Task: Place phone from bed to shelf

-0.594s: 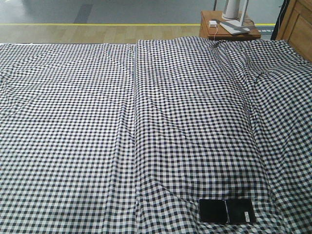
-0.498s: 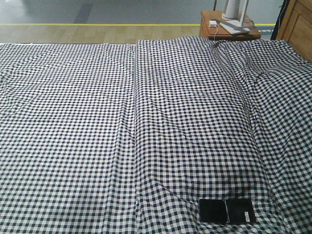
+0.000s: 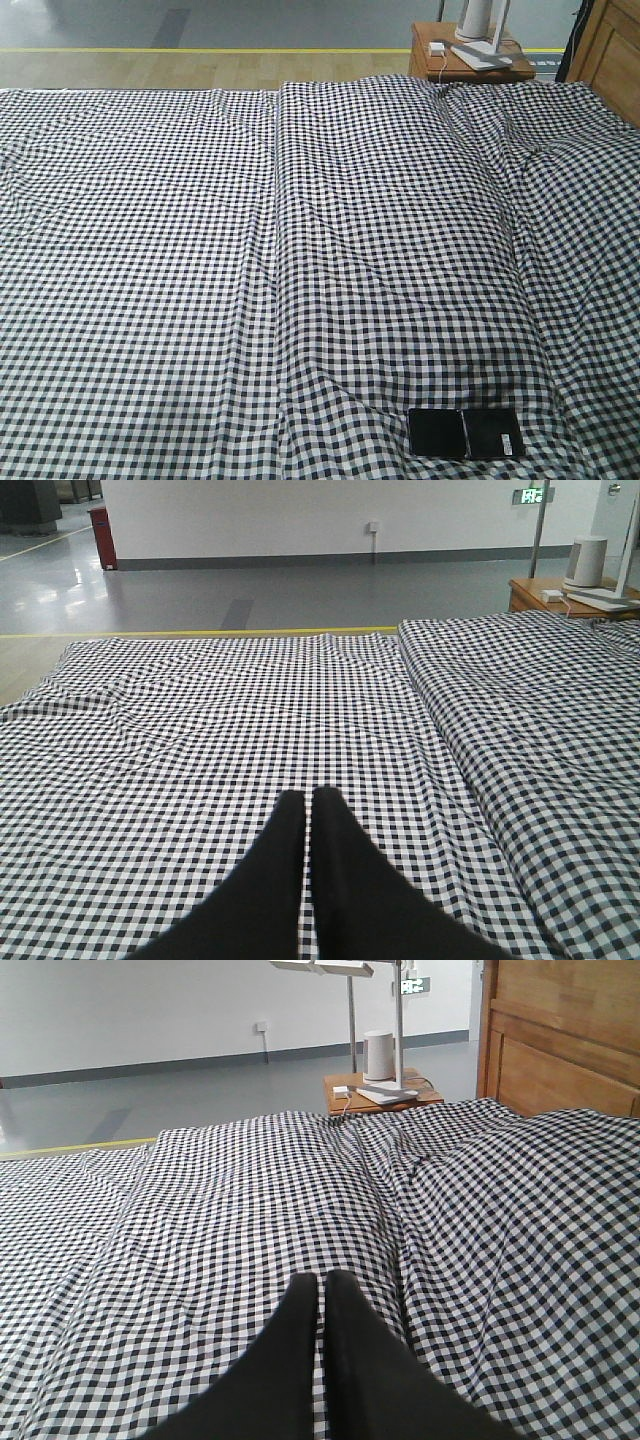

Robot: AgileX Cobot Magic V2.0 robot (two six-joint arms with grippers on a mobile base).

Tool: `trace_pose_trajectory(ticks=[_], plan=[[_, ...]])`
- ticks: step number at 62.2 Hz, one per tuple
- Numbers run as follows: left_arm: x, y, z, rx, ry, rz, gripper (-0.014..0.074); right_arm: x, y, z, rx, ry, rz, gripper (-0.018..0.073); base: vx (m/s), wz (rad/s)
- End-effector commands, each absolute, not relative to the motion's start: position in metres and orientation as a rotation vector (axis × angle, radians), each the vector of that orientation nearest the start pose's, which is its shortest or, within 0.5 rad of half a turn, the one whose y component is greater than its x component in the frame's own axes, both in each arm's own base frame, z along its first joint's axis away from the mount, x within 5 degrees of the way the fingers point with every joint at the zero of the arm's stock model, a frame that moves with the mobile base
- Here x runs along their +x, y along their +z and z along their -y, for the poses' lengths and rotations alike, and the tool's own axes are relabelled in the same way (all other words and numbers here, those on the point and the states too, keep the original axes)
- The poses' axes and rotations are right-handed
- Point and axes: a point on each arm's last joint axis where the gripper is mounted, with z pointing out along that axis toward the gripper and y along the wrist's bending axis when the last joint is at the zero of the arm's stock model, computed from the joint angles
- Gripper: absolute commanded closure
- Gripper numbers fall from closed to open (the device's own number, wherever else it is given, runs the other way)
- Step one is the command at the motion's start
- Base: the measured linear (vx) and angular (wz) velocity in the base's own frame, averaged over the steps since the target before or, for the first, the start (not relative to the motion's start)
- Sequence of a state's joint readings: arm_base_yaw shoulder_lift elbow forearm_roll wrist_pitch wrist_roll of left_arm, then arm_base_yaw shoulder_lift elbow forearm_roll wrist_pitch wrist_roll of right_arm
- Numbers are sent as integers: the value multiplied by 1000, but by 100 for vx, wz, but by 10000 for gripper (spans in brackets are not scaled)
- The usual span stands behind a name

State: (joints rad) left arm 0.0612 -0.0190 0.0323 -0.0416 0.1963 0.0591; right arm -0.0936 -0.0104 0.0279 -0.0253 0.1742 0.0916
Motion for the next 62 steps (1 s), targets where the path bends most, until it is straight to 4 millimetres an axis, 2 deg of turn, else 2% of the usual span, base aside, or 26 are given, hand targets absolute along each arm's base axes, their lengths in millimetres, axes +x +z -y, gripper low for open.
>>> trace_pose_trajectory(ticks=[1,45,53,62], plan=[[56,190,-3,-38,49,-1622,595,56,193,6,123,-42,-1594,561,0,0],[56,190,-3,-38,49,-1622,595,56,193,6,122,-42,-1589,561,0,0],[56,190,-3,-38,49,-1622,595,56,203,6,113,-39,-1493,561,0,0],[56,190,-3,-38,49,-1622,595,52,224,4,88,-36,-1261,561,0,0]])
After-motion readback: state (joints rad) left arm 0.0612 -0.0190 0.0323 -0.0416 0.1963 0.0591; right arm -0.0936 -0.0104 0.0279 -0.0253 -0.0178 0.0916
